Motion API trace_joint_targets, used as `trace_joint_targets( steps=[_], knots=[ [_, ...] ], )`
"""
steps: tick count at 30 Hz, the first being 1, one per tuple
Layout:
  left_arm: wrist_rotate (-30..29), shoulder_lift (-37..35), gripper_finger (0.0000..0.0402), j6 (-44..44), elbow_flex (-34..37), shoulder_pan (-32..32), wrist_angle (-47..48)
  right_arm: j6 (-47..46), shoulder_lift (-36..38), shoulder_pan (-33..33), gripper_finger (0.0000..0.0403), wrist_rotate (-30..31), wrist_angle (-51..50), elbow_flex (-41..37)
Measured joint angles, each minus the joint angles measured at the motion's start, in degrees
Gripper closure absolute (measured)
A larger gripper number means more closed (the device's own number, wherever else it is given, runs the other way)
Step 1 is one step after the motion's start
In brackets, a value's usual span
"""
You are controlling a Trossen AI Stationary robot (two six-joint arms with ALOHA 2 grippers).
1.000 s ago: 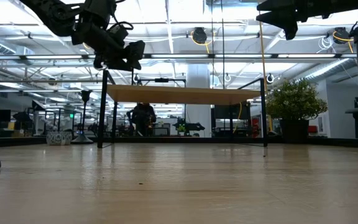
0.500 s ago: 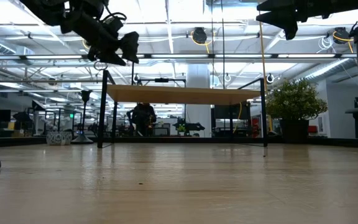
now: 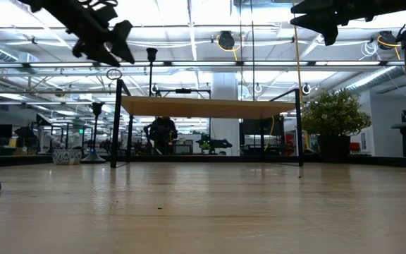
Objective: Pick & Place candle stick holders
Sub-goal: Put the top candle holder on the shelf
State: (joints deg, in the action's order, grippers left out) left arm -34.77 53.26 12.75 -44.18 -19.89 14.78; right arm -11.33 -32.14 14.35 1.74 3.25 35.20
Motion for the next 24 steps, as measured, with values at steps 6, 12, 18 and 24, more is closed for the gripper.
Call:
trace_joint_targets(
  steps=[6,12,18,24],
  knots=[
    [-6.3,-4.3,0.013,3.6,-0.4,-0.8,7.4,0.0,0.0,0.0,0.0264,0.0,0.0,0.0],
    [-8.4,-3.7,0.0131,4.5,-4.8,-6.4,12.4,-0.4,0.0,0.0,0.0264,0.0,0.0,0.0],
    [-4.0,1.7,0.0131,7.4,-13.5,-15.3,23.9,-1.5,0.0,0.0,0.0264,0.0,0.0,0.0],
    [6.8,10.4,0.0131,9.1,-22.2,-24.2,35.0,-1.5,0.0,0.0,0.0264,-0.2,0.0,0.0]
  ],
)
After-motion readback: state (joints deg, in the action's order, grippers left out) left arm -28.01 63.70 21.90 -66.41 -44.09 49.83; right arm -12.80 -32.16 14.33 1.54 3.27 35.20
